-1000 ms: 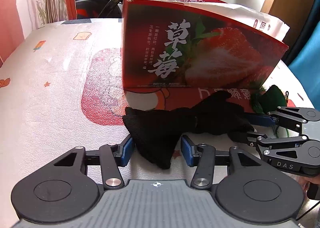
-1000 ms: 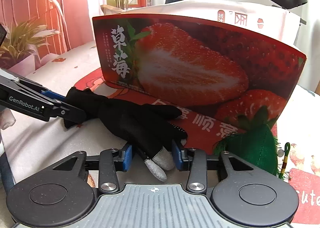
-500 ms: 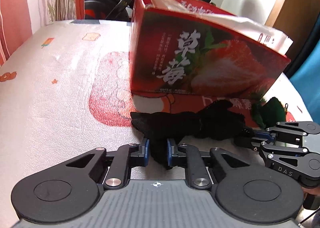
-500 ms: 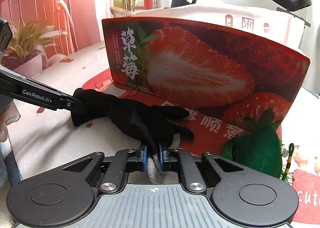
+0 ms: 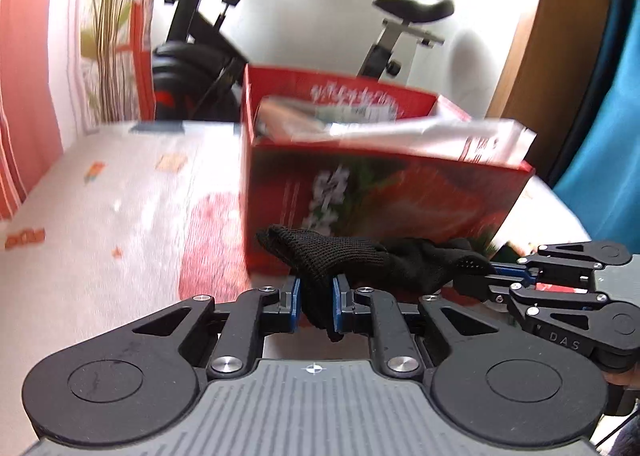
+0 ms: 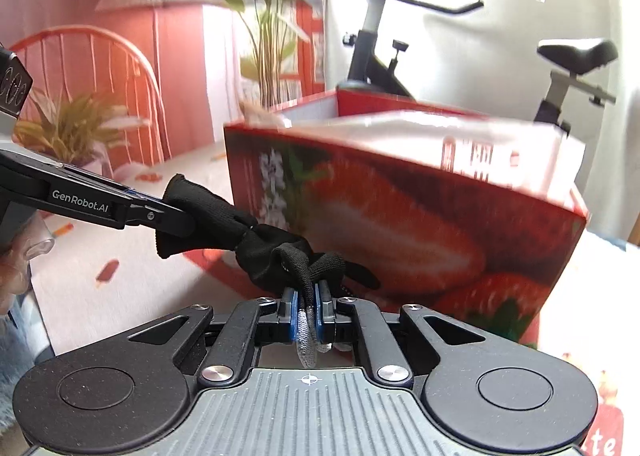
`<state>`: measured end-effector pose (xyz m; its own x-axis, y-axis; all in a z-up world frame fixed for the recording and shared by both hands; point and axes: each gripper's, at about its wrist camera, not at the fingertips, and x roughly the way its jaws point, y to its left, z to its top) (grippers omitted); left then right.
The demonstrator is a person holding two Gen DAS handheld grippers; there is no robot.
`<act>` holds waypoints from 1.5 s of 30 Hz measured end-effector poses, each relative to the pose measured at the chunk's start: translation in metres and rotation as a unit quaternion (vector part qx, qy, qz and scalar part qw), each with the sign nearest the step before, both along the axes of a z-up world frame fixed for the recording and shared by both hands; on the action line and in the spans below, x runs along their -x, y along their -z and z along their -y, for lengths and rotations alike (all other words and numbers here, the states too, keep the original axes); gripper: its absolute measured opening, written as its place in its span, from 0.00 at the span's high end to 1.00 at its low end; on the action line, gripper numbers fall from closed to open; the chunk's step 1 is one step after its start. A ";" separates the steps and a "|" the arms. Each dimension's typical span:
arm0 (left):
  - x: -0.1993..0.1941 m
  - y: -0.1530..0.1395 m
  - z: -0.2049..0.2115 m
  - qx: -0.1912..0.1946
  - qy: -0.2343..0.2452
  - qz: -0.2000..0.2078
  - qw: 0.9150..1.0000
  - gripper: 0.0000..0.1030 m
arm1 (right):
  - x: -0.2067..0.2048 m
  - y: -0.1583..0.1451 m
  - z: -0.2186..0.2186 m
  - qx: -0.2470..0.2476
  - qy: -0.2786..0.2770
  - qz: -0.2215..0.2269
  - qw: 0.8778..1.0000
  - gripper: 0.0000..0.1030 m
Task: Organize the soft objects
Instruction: 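Carry the black glove with both tools over the red box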
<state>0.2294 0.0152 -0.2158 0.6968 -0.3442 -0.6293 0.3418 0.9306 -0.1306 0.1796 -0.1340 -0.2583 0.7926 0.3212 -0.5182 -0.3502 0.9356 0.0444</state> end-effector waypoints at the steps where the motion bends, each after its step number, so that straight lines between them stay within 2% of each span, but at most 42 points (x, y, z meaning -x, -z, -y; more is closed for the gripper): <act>1: 0.001 -0.004 0.000 0.004 0.002 0.006 1.000 0.84 | 0.001 -0.005 0.000 0.000 -0.001 0.007 1.000 0.93; 9: 0.003 -0.037 0.004 0.026 0.014 0.046 0.998 0.84 | 0.009 -0.041 0.008 0.000 0.009 0.082 0.997 0.93; 14: 0.005 -0.059 0.010 0.036 0.030 0.072 0.996 0.84 | 0.007 -0.063 0.017 -0.009 0.022 0.109 0.994 0.93; 21: -0.012 -0.083 0.017 0.052 0.039 0.090 0.994 0.84 | -0.005 -0.095 0.032 -0.020 0.042 0.130 0.990 0.93; 24: -0.024 -0.092 0.018 0.066 0.039 0.089 0.993 0.84 | -0.017 -0.107 0.035 -0.011 0.050 0.124 0.991 0.93; 28: -0.046 -0.101 0.022 0.067 0.030 0.083 0.994 0.84 | -0.040 -0.123 0.038 -0.004 0.053 0.116 0.992 0.93; 35: -0.101 -0.104 0.031 0.083 0.002 0.040 0.996 0.84 | -0.099 -0.135 0.045 -0.002 0.065 0.090 0.994 0.93; 38: -0.120 -0.101 0.038 0.082 0.000 0.027 0.996 0.84 | -0.122 -0.133 0.052 -0.012 0.083 0.065 0.994 0.93; 41: -0.138 -0.090 0.047 0.108 0.009 -0.019 0.994 0.84 | -0.135 -0.125 0.061 -0.026 0.103 0.038 0.994 0.93; 45: -0.150 -0.070 0.062 0.091 0.015 -0.050 0.994 0.84 | -0.143 -0.109 0.068 -0.025 0.115 0.002 0.993 0.93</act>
